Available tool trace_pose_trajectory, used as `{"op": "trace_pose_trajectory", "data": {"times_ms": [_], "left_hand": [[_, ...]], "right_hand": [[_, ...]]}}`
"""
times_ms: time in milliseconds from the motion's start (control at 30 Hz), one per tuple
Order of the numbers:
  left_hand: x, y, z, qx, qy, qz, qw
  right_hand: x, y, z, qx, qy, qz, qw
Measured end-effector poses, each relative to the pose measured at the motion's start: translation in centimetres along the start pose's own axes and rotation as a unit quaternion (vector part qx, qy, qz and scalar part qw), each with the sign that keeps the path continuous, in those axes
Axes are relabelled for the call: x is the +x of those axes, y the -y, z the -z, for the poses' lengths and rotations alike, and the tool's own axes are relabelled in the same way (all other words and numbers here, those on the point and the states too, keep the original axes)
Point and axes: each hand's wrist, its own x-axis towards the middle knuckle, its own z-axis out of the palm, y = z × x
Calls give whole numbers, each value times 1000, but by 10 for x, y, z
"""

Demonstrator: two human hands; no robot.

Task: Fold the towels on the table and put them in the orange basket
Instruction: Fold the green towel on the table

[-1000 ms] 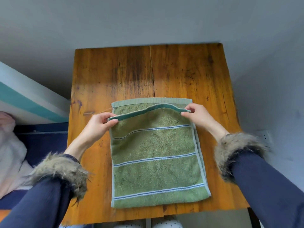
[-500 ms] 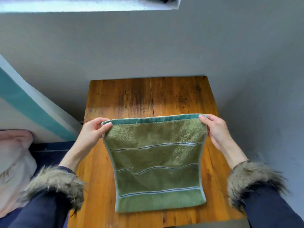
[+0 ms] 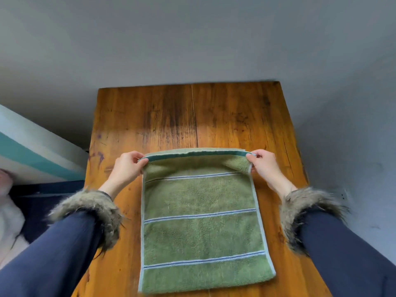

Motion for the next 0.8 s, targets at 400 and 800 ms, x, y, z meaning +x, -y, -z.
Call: {"op": "trace_pose_trajectory", "data": {"times_ms": [400, 800], "left_hand": [[53, 15, -24, 31, 2, 34, 999], [48, 2, 2, -74, 113, 109, 985]], "right_hand": [[55, -13, -21, -15, -19, -40, 999], [42, 15, -11, -50, 47, -33, 997]]}}
